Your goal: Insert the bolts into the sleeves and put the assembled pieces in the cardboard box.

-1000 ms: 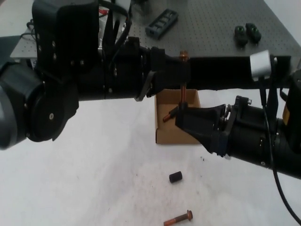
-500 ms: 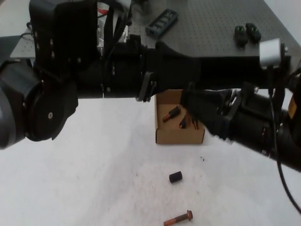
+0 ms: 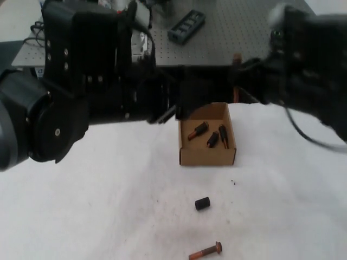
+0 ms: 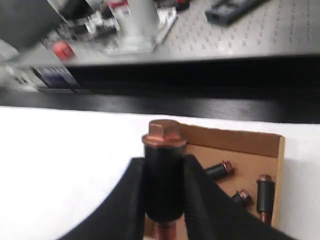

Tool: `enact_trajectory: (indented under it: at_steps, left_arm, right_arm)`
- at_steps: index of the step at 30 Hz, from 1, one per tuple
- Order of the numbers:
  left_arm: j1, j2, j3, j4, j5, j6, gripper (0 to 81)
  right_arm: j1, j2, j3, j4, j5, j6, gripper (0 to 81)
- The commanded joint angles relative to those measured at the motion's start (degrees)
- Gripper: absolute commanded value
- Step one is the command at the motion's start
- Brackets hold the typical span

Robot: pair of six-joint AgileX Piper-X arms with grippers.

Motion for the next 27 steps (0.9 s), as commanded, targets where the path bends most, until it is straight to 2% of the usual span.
enact_trajectory:
  at_steps: [1, 7, 13, 15, 17, 19, 21, 24, 27]
  left_arm:
    - [-0.1, 0.4, 0.0, 10.9, -9.0, 11.8, 52.6]
    - [-0.1, 2.5, 0.4, 14.7, -10.0, 13.6, 52.6]
    - [-0.1, 4.9, 0.4, 15.7, -10.0, 13.6, 52.6]
    - [-0.1, 5.7, 0.4, 16.0, -10.0, 13.7, 52.6]
    - [-0.1, 6.4, 0.4, 16.2, -10.0, 13.8, 52.6]
    - [-0.1, 7.0, 0.4, 17.1, -10.0, 14.4, 52.6]
    - [-0.1, 7.5, 0.4, 18.2, -10.0, 15.2, 52.6]
    - [-0.1, 8.0, 0.4, 19.4, -10.4, 15.2, 52.6]
    - [-0.1, 8.1, 0.5, 19.4, -12.1, 16.3, 52.6]
  right_arm:
    - [0.0, 13.9, -14.7, 12.2, 3.6, -4.8, 1.5]
    - [0.0, 29.5, -30.6, 24.4, 5.2, -7.1, 1.5]
    - [0.2, 36.9, -36.6, 29.4, 5.2, -7.1, 0.8]
    - [0.2, 38.0, -37.1, 30.1, 5.2, -7.3, 7.6]
    - [0.2, 38.3, -37.2, 30.3, 4.8, -7.6, 17.8]
    - [0.2, 38.1, -37.2, 29.8, 3.9, -7.8, 31.7]
    - [0.2, 37.1, -37.6, 29.6, 3.4, -7.8, 40.5]
    - [0.2, 33.3, -37.3, 29.8, 2.9, -9.9, 38.9]
    - [0.2, 26.7, -35.7, 33.7, -1.5, -14.4, 36.5]
